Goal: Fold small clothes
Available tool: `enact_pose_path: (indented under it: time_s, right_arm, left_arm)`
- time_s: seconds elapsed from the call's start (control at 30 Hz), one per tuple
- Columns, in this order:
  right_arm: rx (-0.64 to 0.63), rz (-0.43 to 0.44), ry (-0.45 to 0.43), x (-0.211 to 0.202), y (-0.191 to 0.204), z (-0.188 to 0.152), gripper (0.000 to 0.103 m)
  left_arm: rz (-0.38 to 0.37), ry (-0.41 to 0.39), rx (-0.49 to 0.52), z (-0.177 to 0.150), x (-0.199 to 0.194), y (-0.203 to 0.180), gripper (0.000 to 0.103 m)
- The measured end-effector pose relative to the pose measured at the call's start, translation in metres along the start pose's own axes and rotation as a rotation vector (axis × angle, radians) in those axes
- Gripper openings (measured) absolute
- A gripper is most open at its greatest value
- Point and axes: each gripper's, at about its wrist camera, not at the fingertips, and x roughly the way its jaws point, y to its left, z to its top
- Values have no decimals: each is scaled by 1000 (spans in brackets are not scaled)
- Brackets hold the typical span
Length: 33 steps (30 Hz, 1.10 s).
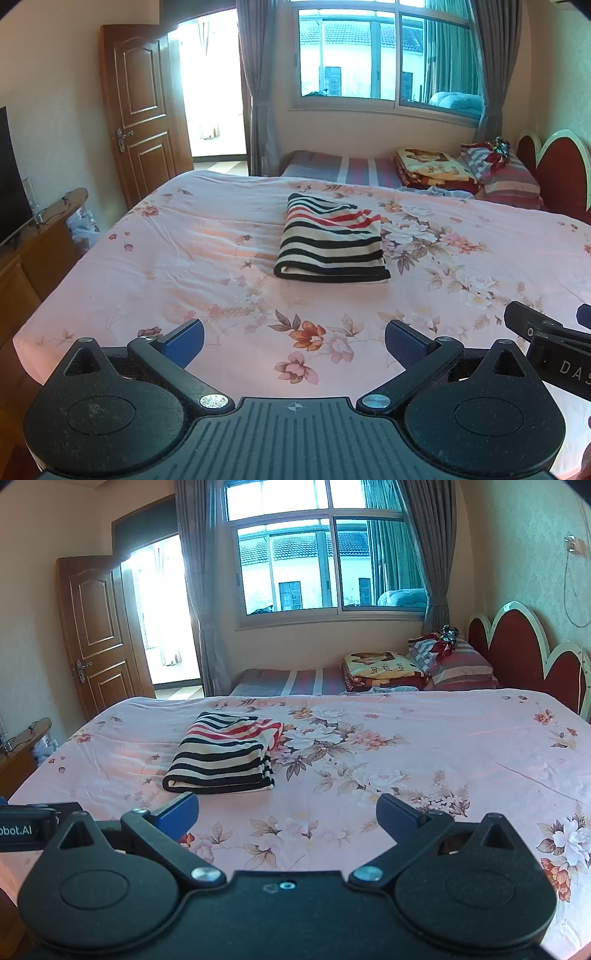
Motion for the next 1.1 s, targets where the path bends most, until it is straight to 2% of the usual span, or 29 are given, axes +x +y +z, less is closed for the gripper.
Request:
enact_pose_path:
  time_s: [1.1]
  right_arm:
    - [-13, 9, 20, 11, 2, -1, 102]
  left_arm:
    - [-20, 40, 4, 4, 21, -8, 103]
